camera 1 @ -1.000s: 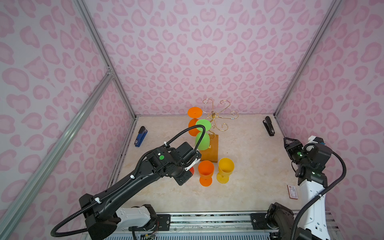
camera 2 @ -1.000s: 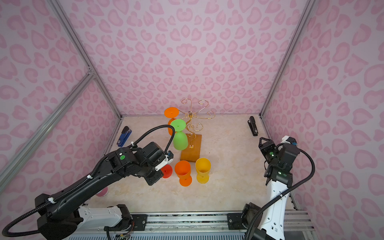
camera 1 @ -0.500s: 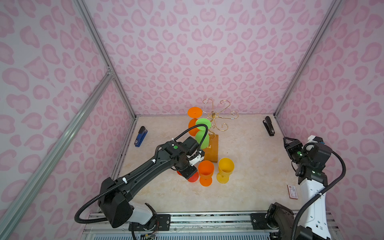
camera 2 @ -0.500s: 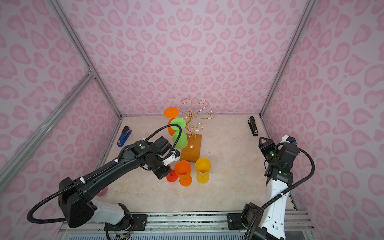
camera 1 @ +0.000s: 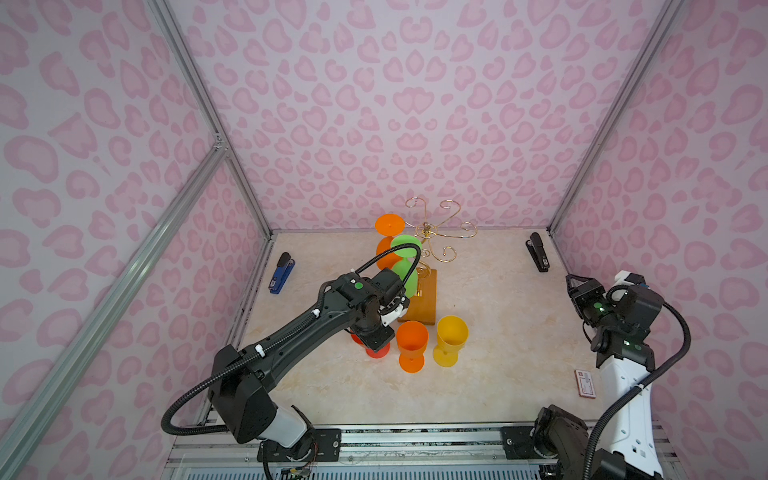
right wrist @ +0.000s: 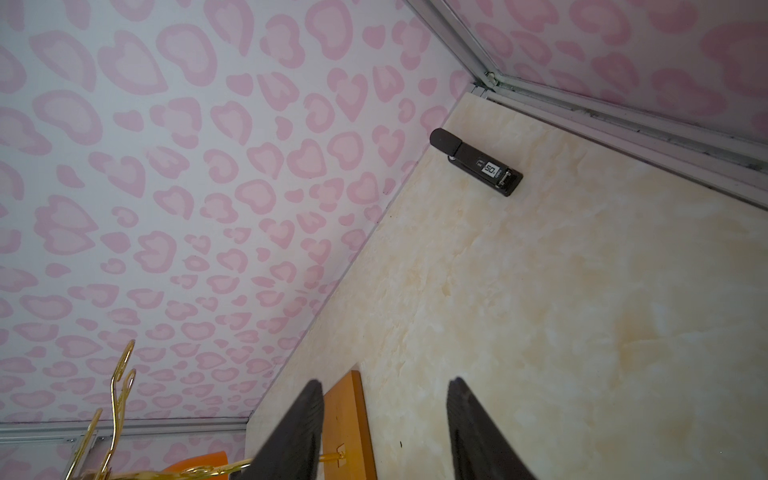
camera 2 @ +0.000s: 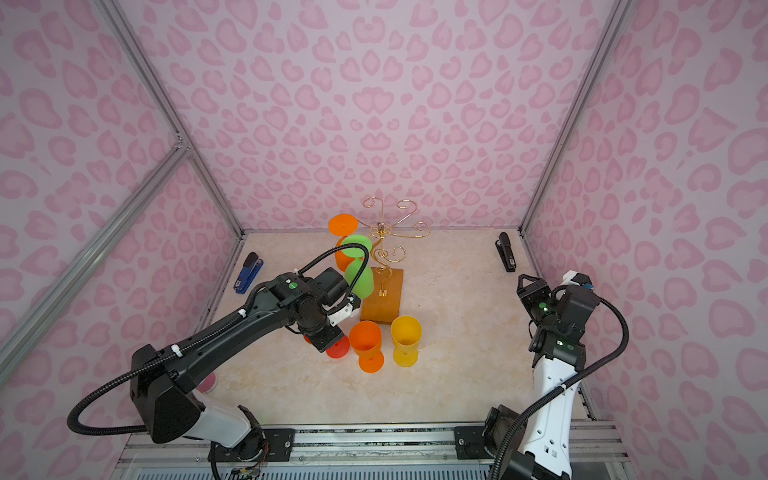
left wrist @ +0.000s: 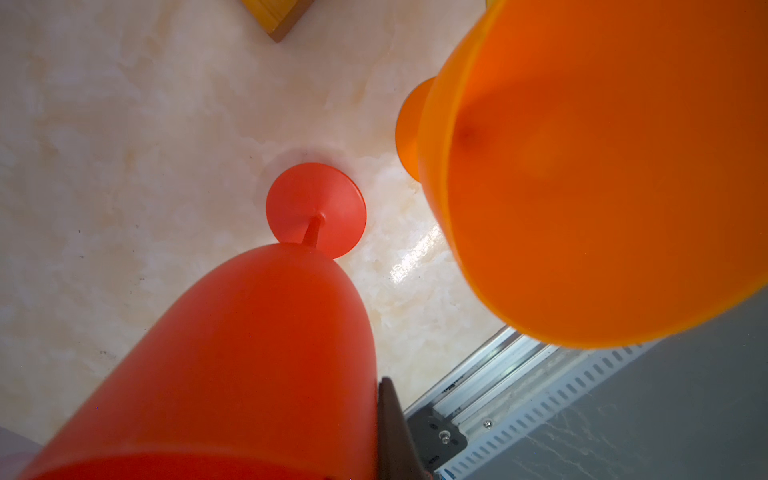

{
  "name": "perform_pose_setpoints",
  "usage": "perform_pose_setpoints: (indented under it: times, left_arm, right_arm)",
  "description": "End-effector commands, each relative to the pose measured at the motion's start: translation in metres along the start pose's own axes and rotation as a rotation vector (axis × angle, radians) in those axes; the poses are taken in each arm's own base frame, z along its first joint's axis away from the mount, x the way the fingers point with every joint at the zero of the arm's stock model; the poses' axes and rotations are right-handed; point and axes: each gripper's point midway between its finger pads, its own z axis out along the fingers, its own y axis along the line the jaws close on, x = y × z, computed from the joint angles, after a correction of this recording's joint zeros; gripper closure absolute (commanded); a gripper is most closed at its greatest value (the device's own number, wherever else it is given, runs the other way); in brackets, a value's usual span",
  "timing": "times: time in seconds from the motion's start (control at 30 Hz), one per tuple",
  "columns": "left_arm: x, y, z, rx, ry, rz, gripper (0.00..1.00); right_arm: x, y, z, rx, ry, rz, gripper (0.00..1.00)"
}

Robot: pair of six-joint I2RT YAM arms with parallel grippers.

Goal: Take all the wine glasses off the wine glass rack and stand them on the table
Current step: 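Lower the red glass upside down beside the orange glass with the left gripper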

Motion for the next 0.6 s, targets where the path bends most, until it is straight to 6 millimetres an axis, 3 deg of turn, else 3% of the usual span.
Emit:
perform_pose_setpoints:
  times: [0.0, 0.13, 0.47, 0.57]
  left_arm:
    - [0.0070, 0.0029, 0.0037, -0.014, 0.050, -0.015, 0.98]
    - [0.0066, 0.0025, 0.0059, -0.012, 0.059, -0.015, 0.98]
    - [0.0061, 0.0031, 0.0063, -0.016, 0.061, -0.018, 0.57]
    - [0.0029, 0.0022, -0.0016, -0.011, 0.035, -0.017, 0.45]
  right_arm:
    - [-0.0030, 0.0046, -0.0002, -0.021, -0.012, -0.022, 0.51]
    - [-0.0035, 0.0052, -0.0004, -0.022, -0.014, -0.024, 0.51]
    - [-0.0026, 0.0039, 0.0005, -0.022, -0.012, -0.021, 0.51]
    - [-0.0027, 0.0042, 0.0006, -0.023, -0.011, -0.022, 0.51]
